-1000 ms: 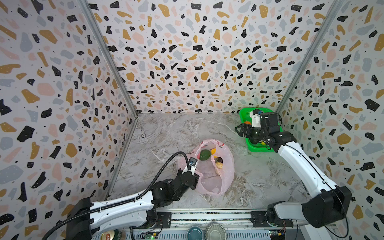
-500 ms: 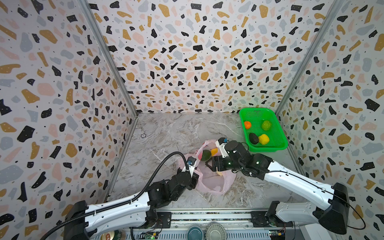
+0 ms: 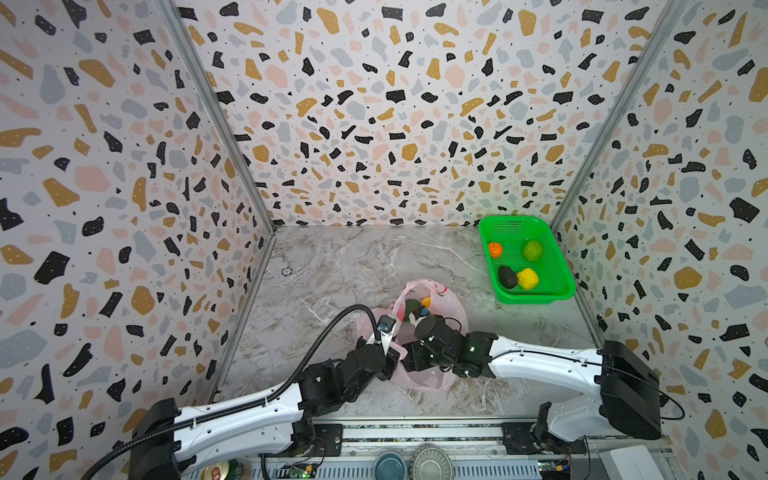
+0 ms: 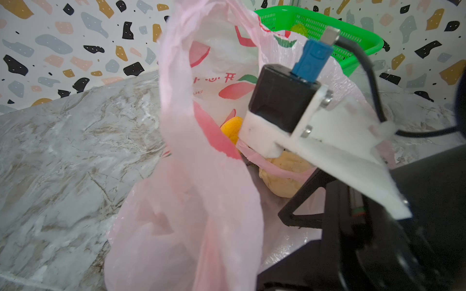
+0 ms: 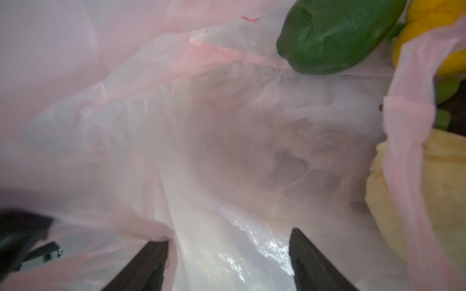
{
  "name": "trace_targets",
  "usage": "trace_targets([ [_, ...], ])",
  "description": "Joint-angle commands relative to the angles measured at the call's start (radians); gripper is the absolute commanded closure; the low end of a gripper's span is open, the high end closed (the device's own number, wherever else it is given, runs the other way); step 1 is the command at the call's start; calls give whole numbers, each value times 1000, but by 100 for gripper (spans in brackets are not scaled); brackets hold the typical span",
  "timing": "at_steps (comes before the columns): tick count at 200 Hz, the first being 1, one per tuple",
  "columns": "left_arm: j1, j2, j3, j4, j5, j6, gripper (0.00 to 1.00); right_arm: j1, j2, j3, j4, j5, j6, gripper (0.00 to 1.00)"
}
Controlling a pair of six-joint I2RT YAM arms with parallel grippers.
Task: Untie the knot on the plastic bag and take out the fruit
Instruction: 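Lower the open right gripper into the bag toward the green lime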
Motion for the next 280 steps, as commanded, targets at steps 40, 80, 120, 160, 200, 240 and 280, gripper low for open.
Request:
trace_targets([
  [40, 4, -14, 15, 11, 3, -11, 100, -110, 180, 84, 102, 21, -28, 27],
  [80, 4, -12, 28, -19, -4, -11, 100, -177, 238, 114, 117, 36, 14, 27],
  [120, 4, -3, 22, -44, -2, -45, 100, -232, 226, 90, 122, 110, 111, 22],
  [160, 4, 13, 18, -28, 25, -61, 100, -237, 247, 96, 195, 66, 138, 20],
  [200, 4, 70, 37, -7, 45, -61, 100, -266, 270, 78, 302, 31, 232, 15],
  [240, 4, 92, 53, -2, 55, -69, 100, -289, 320, 103, 347, 35, 287, 12],
  [280, 4, 64, 48, -7, 76, -84, 100, -300, 379, 110, 447, 43, 312, 12],
])
